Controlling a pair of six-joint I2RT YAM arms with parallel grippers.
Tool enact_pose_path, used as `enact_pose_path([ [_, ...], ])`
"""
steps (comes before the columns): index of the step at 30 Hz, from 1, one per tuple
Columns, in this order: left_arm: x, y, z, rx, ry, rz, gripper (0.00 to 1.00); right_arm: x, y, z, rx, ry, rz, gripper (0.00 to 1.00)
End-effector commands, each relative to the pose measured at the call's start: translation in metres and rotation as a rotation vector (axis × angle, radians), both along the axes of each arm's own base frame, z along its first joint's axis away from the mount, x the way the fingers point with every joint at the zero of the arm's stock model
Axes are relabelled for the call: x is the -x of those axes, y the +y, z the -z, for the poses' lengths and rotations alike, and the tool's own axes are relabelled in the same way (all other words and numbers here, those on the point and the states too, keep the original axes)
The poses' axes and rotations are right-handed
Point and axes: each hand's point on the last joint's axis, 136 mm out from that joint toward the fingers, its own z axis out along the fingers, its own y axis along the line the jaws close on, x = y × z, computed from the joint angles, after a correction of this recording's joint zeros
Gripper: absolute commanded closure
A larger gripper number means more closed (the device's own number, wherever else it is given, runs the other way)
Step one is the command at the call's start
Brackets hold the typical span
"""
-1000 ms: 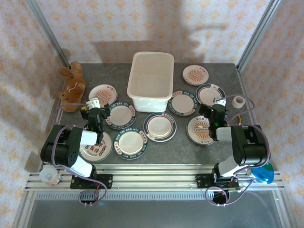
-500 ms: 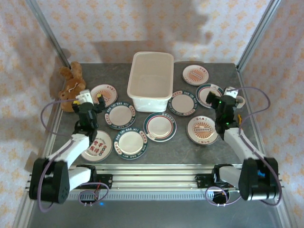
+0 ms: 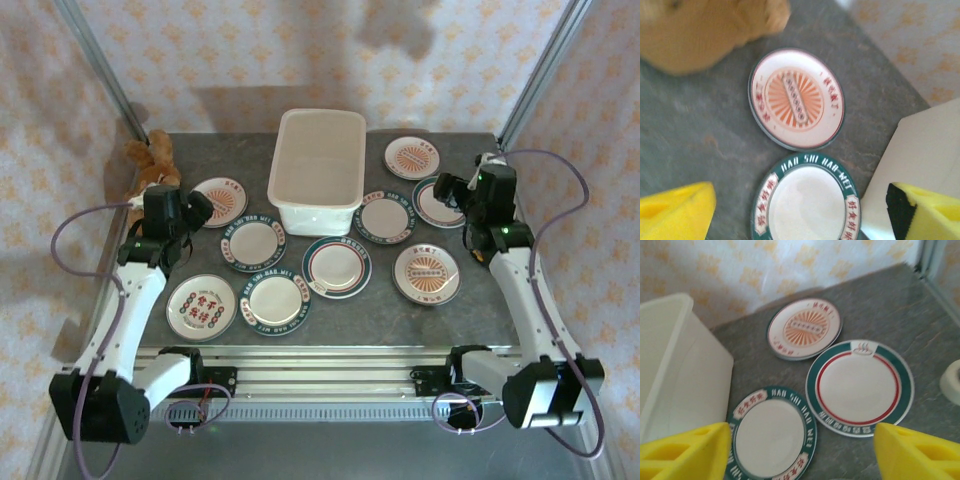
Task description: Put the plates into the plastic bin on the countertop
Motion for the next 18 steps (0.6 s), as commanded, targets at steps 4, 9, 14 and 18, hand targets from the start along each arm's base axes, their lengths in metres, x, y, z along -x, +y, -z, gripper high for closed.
enact_pose_path([
  [4, -0.025, -0.012, 0.033, 0.337, 0.036, -0.072, 0.18, 0.008, 0.035, 0.008, -0.062, 0.096, -0.13, 0.29],
  [9, -0.055, -0.002, 0.063, 0.427, 0.086, -0.097, 0.28, 0.018, 0.033, 0.018, -0.049, 0.132, -0.105, 0.29],
  [14, -0.077, 0.018, 0.08, 0.445, 0.111, -0.133, 0.3, 0.025, 0.029, 0.025, -0.042, 0.168, -0.087, 0.31],
  [18, -0.095, 0.026, 0.092, 0.459, 0.141, -0.136, 0.31, 0.027, 0.028, 0.028, -0.051, 0.172, -0.073, 0.32],
])
